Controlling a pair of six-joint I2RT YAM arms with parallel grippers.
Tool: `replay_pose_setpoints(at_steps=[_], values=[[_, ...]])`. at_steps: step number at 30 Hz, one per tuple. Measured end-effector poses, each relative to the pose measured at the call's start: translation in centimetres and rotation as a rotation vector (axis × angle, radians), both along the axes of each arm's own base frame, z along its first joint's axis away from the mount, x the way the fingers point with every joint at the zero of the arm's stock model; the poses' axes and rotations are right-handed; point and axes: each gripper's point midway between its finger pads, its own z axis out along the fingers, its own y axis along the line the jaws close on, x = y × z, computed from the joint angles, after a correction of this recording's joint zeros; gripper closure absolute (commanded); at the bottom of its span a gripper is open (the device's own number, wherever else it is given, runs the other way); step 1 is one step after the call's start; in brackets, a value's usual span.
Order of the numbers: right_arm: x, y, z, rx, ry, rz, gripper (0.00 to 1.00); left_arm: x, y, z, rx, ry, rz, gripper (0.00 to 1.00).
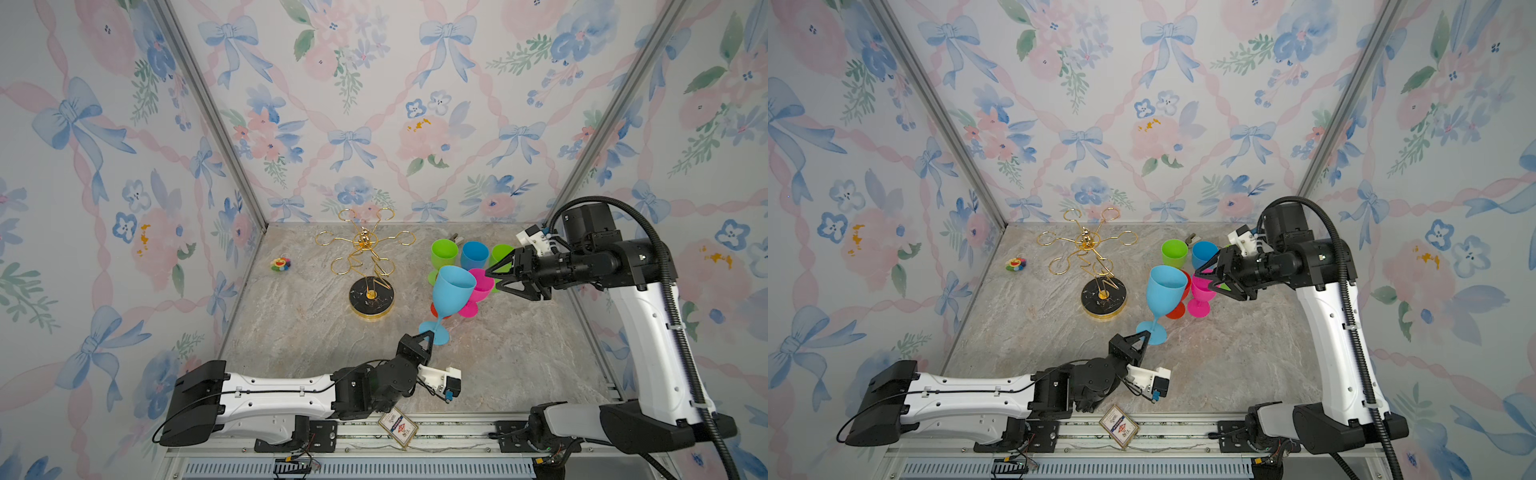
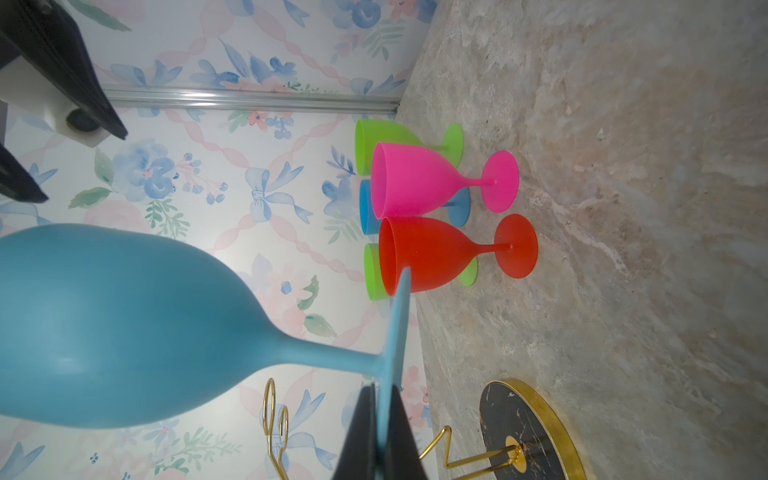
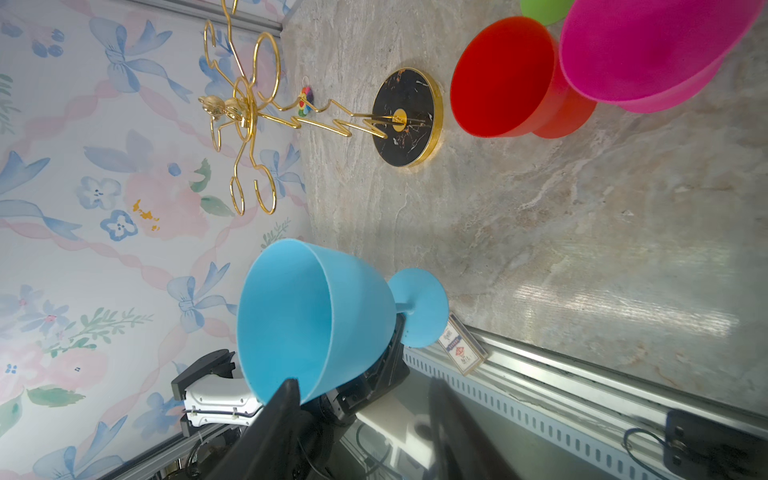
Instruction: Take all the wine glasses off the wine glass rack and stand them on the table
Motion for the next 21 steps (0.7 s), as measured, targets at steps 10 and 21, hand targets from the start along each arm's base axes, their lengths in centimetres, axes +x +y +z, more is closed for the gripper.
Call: replay_pose_setpoints(at_steps=[10,21], values=[[0.4,1.0,-1.1,-0.071,0.011,0.086,0.54,0.3,-0.2,-0.4,0.071,-0.080,0.003,1.00],[0.4,1.5,-2.2,-0.117,0.039,0.137,0.69,0.6,-0.5,-0.7,0.118,-0.124,0.008,1.00]])
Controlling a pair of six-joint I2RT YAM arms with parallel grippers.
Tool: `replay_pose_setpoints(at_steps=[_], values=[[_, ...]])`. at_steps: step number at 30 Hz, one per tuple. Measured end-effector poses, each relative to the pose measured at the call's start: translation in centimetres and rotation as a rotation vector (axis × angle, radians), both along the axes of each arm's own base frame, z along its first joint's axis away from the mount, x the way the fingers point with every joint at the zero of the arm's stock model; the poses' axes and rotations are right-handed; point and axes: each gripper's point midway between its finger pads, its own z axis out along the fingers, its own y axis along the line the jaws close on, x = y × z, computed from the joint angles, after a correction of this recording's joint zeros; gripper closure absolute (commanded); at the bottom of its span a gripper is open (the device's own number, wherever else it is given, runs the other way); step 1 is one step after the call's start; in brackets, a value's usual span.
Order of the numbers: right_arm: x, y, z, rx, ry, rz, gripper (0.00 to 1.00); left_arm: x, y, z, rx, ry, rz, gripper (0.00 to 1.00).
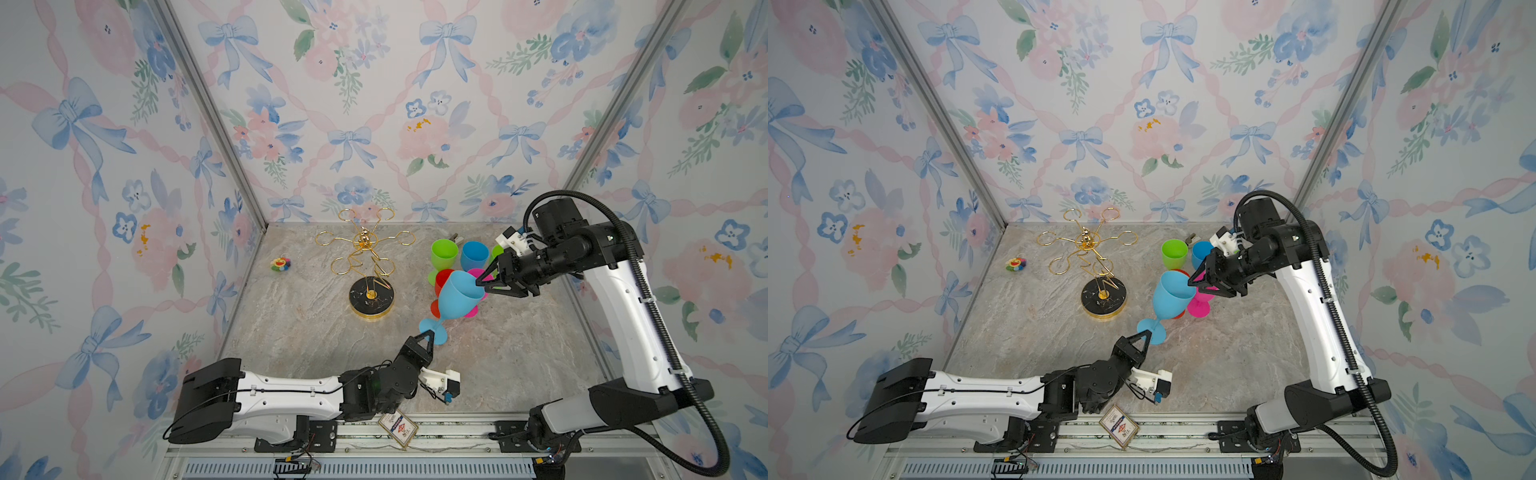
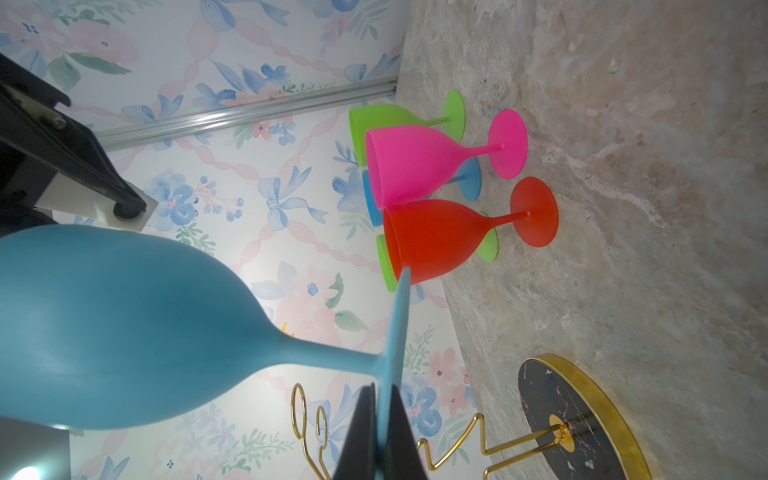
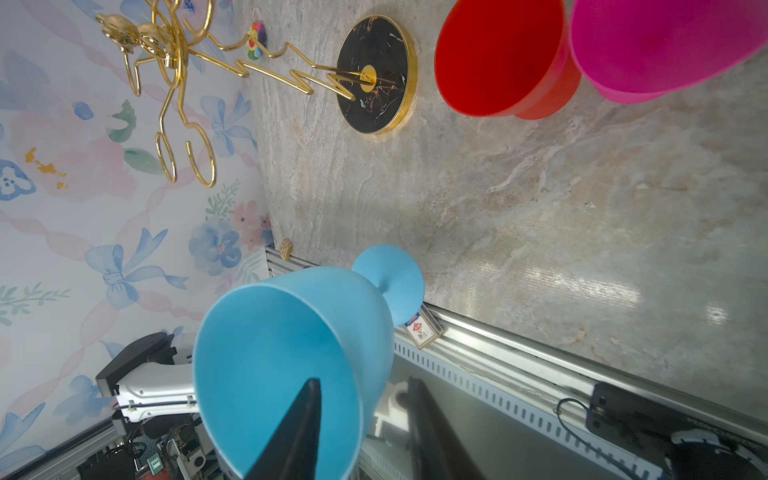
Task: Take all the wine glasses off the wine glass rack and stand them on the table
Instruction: 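Close the right gripper on the glass bowl while left opens and releases the foot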
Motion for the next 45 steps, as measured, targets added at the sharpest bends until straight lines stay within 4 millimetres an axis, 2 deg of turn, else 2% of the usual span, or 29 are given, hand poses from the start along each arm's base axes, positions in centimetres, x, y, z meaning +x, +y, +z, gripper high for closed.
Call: replay_pose_setpoints(at_steps=[6,15,20,22,29,37,42,45], values=[[-0.3,0.1,-0.5,-0.017,0.025,0.016,0.80,0.1,0.1,-0.3,0.015,-0.025,0.002,1.00],[-1.3,0.6,-0.9,-0.032,0.049,0.060,0.85,0.1,-0.1,-0.2,0.012,-0.052,-0.002,1.00],[-0.9,0.5,-1.5,-0.054,0.052,0.067,0.92,0.3,0.3,-0.4,0.026,-0.067,0.017,1.00],[-0.8,0.3,-1.7,-0.069,0.047,0.067,0.95,0.4,0.5,-0.4,0.034,-0.073,0.025,0.93],[-0.5,-0.1,-2.1,-0.106,0.025,0.073,1.00,0.4,0.6,-0.1,0.019,-0.083,0.030,0.81],[-0.4,-0.2,-2.1,-0.112,0.020,0.075,1.00,0.1,1.0,-0.4,0.009,-0.076,0.012,0.62],[-0.3,-0.5,-2.3,-0.131,0.014,0.071,1.00,-0.1,1.5,-0.4,-0.023,-0.059,0.003,0.42],[0.1,-1.0,-2.7,-0.166,0.004,0.059,1.00,-0.4,1.6,-0.1,-0.068,-0.035,-0.006,0.18]])
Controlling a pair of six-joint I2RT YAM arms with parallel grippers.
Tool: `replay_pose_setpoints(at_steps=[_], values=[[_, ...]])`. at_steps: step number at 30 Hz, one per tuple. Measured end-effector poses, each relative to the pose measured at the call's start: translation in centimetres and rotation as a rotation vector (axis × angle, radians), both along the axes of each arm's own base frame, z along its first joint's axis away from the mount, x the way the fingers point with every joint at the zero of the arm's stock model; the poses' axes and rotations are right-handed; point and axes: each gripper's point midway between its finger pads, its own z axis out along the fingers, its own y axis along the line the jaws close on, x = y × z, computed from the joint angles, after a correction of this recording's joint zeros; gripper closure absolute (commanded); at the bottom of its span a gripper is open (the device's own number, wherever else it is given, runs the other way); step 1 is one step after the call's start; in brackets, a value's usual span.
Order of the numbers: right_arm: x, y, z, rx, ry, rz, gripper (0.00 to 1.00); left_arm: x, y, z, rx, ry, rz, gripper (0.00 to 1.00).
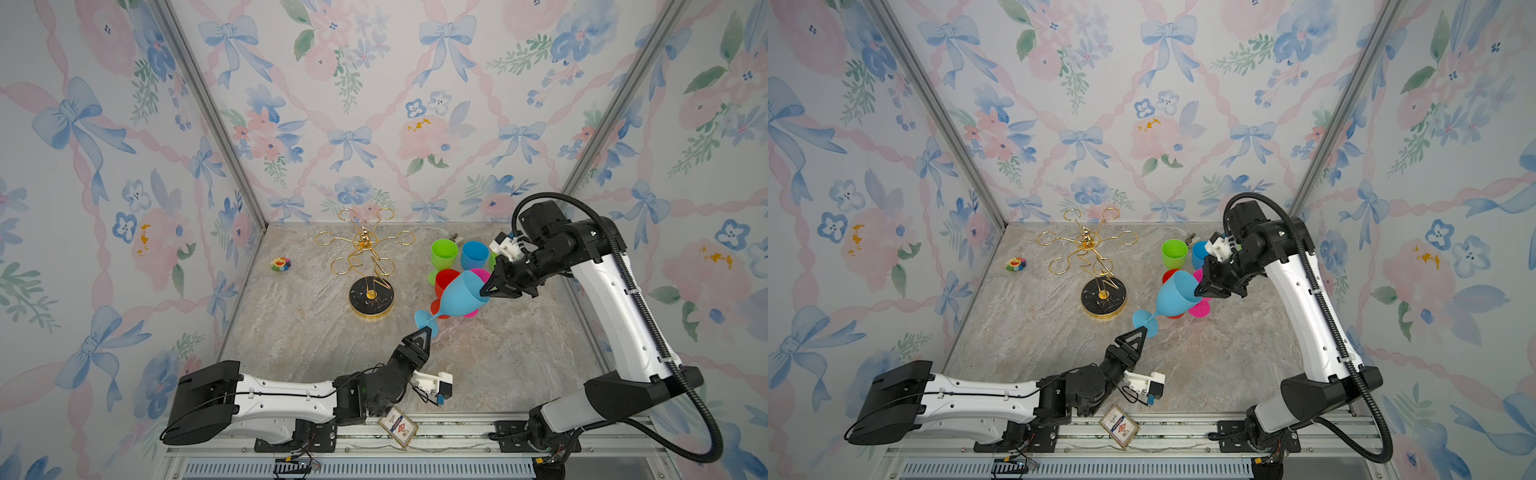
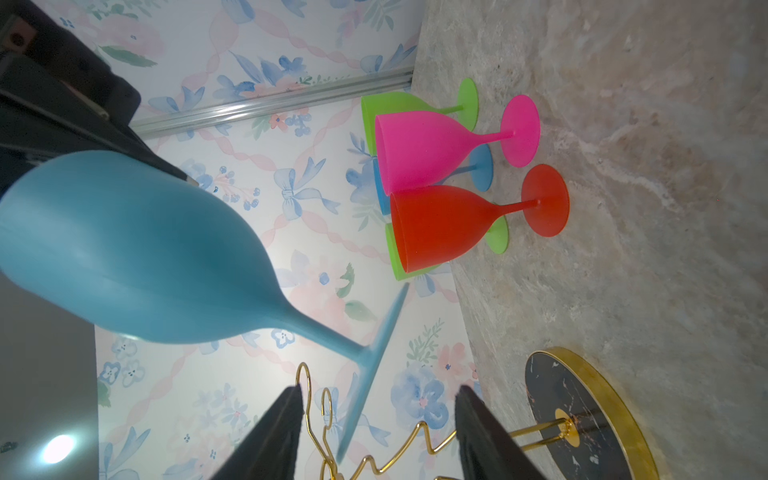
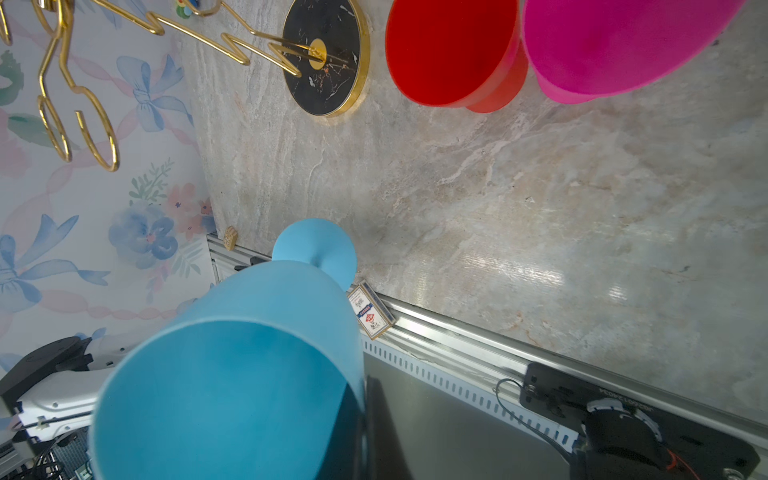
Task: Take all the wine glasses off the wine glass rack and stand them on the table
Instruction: 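Close the right gripper on the glass bowl while left opens and releases the foot, then set the glass upright beside the other glasses with the right gripper while left draws back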
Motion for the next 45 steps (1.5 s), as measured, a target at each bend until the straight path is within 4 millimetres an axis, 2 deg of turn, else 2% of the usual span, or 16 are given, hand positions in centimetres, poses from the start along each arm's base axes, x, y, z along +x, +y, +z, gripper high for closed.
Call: replay_pose_setpoints(at_steps=[2,9,16,20,24,26,29,33,36,40,45], values=[[0.2,-0.5,-0.3,-0.030,-0.010,-0.010,1.00,-0.4,0.1,0.6,-0.045,0.014,-0.016,0.11],[0.8,-2.0,-1.4,-0.132,-0.030,-0.030,1.00,-0.8,1.5,4.2,-0.326,0.119,-0.024,0.02],[0.3,-4.3,-4.3,-0.273,0.008,-0.054,1.00,-0.7,2.2,8.3,-0.620,0.271,-0.005,0.02],[-0.6,-6.4,-5.5,-0.366,-0.001,-0.079,1.00,0.2,2.5,12.2,-0.789,0.380,0.035,0.02],[-1.2,-8.3,-6.3,-0.436,-0.022,-0.117,1.00,2.8,4.8,17.3,-1.035,0.477,0.112,0.02],[-1.3,-9.2,-6.8,-0.457,-0.024,-0.141,1.00,3.4,5.8,18.7,-1.107,0.495,0.140,0.02],[-1.0,-11.0,-7.5,-0.477,-0.019,-0.206,1.00,4.0,6.2,19.1,-1.140,0.527,0.171,0.02],[0.1,-12.9,-8.1,-0.487,-0.023,-0.292,1.00,4.7,6.1,18.6,-1.137,0.556,0.215,0.02],[1.2,-13.9,-8.0,-0.488,-0.052,-0.341,1.00,5.2,6.4,18.4,-1.136,0.588,0.238,0.02],[2.8,-14.9,-7.9,-0.492,-0.096,-0.394,1.00,5.9,7.7,19.5,-1.179,0.601,0.266,0.02],[4.5,-16.2,-9.1,-0.508,-0.092,-0.434,1.00,5.9,7.9,19.5,-1.174,0.624,0.273,0.02]])
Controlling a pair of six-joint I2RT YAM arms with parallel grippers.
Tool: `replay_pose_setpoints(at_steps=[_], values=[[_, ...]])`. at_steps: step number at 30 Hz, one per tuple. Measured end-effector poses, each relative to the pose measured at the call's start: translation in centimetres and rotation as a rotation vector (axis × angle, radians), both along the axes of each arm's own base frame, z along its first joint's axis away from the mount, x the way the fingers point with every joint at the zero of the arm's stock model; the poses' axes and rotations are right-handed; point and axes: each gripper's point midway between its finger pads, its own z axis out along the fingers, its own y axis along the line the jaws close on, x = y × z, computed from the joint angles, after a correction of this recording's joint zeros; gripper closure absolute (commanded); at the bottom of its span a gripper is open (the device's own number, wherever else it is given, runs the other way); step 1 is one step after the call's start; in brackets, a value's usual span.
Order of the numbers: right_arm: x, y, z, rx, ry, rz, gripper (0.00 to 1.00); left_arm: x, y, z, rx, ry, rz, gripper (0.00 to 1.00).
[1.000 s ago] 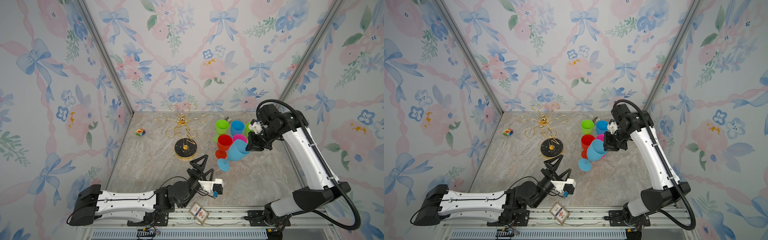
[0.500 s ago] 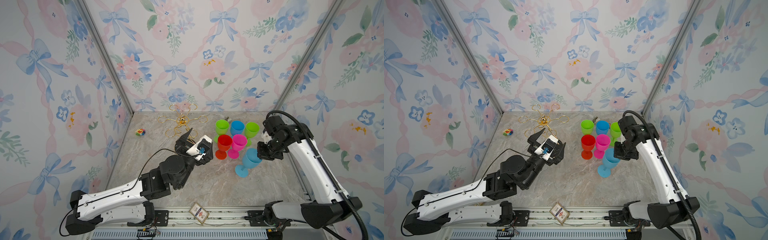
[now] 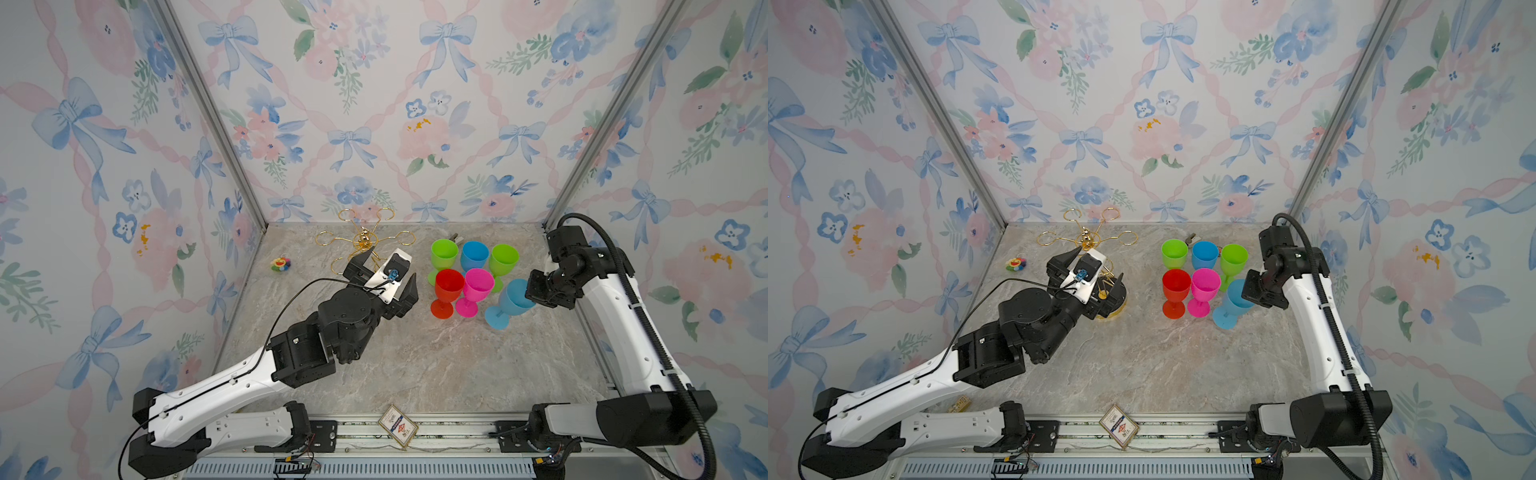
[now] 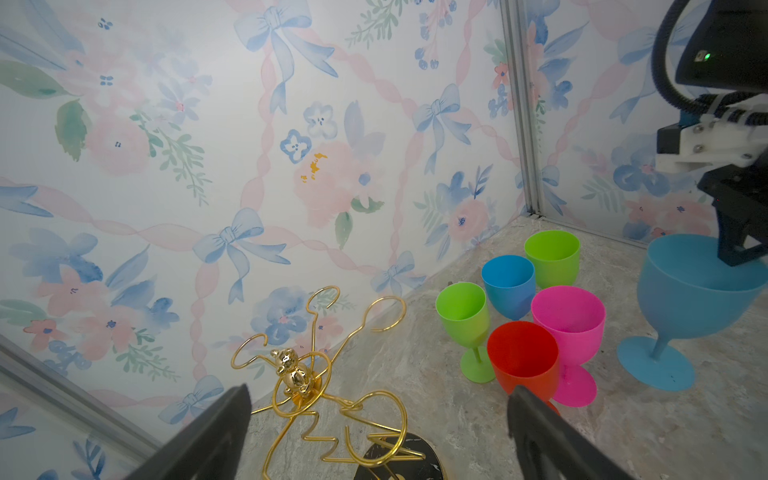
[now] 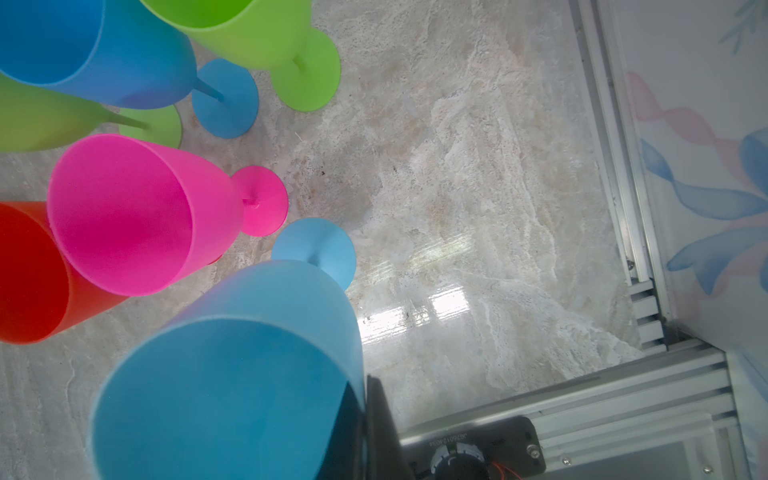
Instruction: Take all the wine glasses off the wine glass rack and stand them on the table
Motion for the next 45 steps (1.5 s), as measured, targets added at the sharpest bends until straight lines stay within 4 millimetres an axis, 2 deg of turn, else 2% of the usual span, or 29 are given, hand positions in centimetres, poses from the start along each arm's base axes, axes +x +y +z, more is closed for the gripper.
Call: replay_pose_setpoints(at_steps=[9,18,26,45], values=[[1.6,-2.1,-1.5,-0.033,0.037,-0.025,1.00,-0.2,-0.3,-0.6,0.022,0.015,-0.023,0.02],[3.7,-2.3,-3.2,-0.037,0.059,-0.024,1.00,-0.2,-0.3,-0.4,0.021,0.014,-0.025,0.02],[6.0,-2.4,-3.1,-0.041,0.019,-0.028,1.00,0.4,0.3,-0.5,0.007,0.023,-0.004,0.02],[7.0,-2.5,-3.8,-0.041,0.024,-0.027,1.00,0.5,1.3,-0.4,-0.017,0.033,0.013,0.02]])
